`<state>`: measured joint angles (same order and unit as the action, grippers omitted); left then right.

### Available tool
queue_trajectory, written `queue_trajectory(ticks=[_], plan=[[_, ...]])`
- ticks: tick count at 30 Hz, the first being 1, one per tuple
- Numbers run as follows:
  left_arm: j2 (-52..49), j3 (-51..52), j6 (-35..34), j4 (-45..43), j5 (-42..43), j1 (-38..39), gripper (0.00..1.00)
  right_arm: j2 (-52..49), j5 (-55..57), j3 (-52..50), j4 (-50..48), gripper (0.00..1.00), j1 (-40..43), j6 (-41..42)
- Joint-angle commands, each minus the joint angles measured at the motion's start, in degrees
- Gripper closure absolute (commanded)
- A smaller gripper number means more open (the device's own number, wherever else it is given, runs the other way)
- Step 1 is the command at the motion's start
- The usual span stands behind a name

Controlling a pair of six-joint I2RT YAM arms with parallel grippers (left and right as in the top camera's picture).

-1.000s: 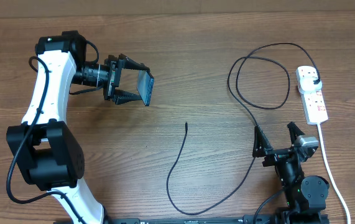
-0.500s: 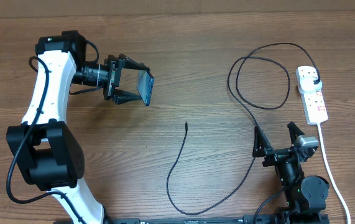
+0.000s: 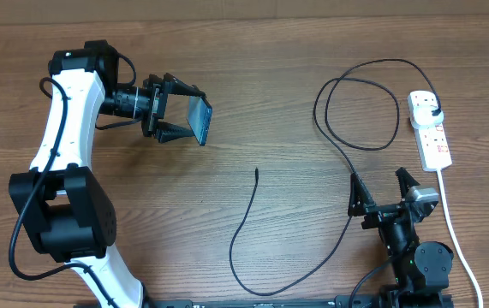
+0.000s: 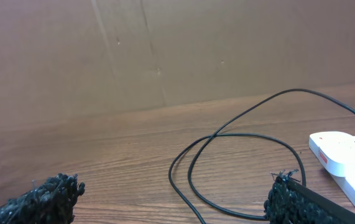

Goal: Plug charger to phone and switch on socket
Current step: 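Rotate the held phone with the left gripper toward the center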

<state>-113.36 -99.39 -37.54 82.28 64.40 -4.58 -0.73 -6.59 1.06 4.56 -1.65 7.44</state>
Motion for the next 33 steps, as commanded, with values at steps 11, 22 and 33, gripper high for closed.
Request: queue_trajectory(ticks=[11, 22, 33], plan=[[2.4, -0.1, -3.1, -6.6, -17.8, 0.3, 0.96, 0.4, 0.5, -0.6, -0.2, 0.0, -0.4, -0.2], [2.4, -0.1, -7.3, -6.0, -36.0, 4.0, 0.96, 0.4, 0.5, -0.6, -0.2, 0.0, -0.4, -0.2], [2.4, -0.1, -9.0, -6.1, -40.9, 9.9, 0.96, 0.4, -0.4, -0.6, -0.8, 0.0, -0.4, 0.0]])
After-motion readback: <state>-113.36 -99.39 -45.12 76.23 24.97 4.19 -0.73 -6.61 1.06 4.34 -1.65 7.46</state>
